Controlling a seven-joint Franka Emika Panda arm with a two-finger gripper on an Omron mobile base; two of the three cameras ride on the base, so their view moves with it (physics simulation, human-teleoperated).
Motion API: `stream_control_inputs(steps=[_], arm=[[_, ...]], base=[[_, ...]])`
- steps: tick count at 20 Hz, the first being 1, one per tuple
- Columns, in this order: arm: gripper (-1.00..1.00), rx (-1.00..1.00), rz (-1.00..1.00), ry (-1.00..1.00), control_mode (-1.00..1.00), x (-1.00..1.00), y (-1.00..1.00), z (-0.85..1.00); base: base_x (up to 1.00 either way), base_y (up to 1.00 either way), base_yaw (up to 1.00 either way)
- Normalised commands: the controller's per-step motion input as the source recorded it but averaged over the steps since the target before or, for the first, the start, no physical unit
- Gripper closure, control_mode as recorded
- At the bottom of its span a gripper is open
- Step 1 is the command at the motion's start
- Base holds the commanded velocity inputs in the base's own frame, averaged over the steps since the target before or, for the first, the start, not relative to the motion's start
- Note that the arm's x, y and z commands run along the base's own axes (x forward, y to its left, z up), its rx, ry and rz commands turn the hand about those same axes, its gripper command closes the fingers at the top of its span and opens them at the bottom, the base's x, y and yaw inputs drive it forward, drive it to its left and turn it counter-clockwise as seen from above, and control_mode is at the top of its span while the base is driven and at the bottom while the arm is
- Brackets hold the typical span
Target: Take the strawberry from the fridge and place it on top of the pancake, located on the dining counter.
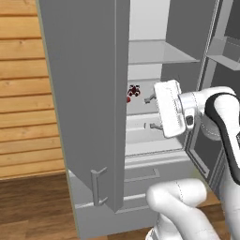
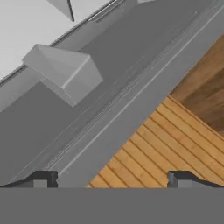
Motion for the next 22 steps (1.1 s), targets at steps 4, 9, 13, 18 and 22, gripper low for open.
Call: stream_control_inputs(steps=[4, 9, 13, 18, 22], arm=[[-1.00, 0.00, 0.07, 0.00, -1.00, 0.72, 0.37, 0.00], [-1.00, 0.00, 0.02, 0.00, -1.00, 0.41, 0.60, -0.06], [-1.00, 0.00, 0.01, 0.00, -1.00, 0.01, 0.61, 0.00], [-1.00, -0.01, 0.00, 0.00, -1.00, -0.16, 0.75, 0.00], [-1.00, -0.04, 0.00, 0.00, -1.00, -0.24, 0.85, 0.00]], base=[[0.00, 0.00, 0.00], [0.00, 0.00, 0.00], [0.00, 0.00, 0.00], [0.00, 0.00, 0.00], [0.00, 0.00, 0.00]])
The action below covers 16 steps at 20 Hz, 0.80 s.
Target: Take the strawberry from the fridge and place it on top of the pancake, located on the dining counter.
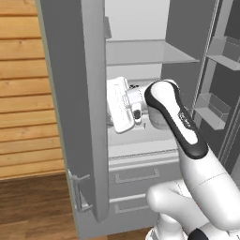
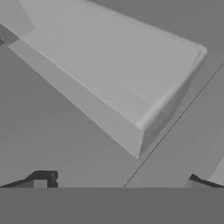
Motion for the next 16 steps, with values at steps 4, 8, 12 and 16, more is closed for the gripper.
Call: stream_control_inputs(steps=[4, 8, 12, 16], arm=[[-1.00, -0.06, 0.00, 0.00, -1.00, -0.18, 0.77, 0.00], [-1.00, -0.08, 0.00, 0.01, -1.00, -0.03, 0.56, 0.00], [-1.00, -0.08, -0.01, 0.06, -1.00, 0.00, 0.45, 0.00], [-1.00, -0.10, -0.10, 0.06, -1.00, 0.00, 0.55, 0.00]], base=[[0.00, 0.00, 0.00], [0.00, 0.00, 0.00], [0.00, 0.00, 0.00], [0.00, 0.00, 0.00]])
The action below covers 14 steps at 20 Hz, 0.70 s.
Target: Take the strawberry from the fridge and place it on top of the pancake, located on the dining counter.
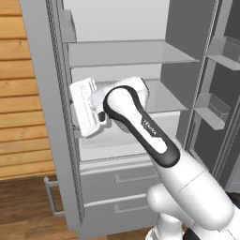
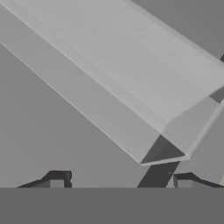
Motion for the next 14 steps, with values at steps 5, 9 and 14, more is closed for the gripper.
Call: stream_control_inputs(steps=[5, 9, 14], arm=[[-1.00, -0.11, -0.10, 0.03, -1.00, 0.00, 0.23, 0.00], [-1.00, -0.04, -0.13, 0.02, -1.00, -0.10, -0.15, 0.00], [-1.00, 0.00, -0.11, 0.00, -1.00, -0.06, -0.99, 0.00]], base=[[0.00, 0.00, 0.00], [0.00, 0.00, 0.00], [0.00, 0.00, 0.00]])
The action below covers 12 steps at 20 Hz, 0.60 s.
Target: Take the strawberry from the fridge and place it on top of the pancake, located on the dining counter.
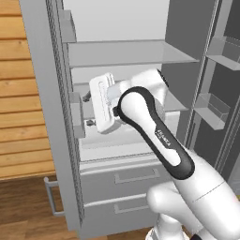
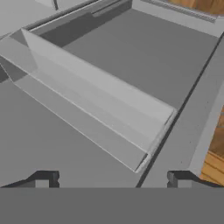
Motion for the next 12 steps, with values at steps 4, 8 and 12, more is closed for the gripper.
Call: stream_control_inputs(steps=[4, 8, 12], arm=[[-1.00, -0.06, -0.01, 0.00, -1.00, -0.04, -1.00, 0.02], [-1.00, -0.40, 0.07, -0.05, -1.00, -0.08, -1.00, -0.08], [-1.00, -0.71, 0.20, -0.01, -1.00, -0.13, -1.00, -0.33]], base=[[0.00, 0.00, 0.00], [0.00, 0.00, 0.00], [0.00, 0.00, 0.00]])
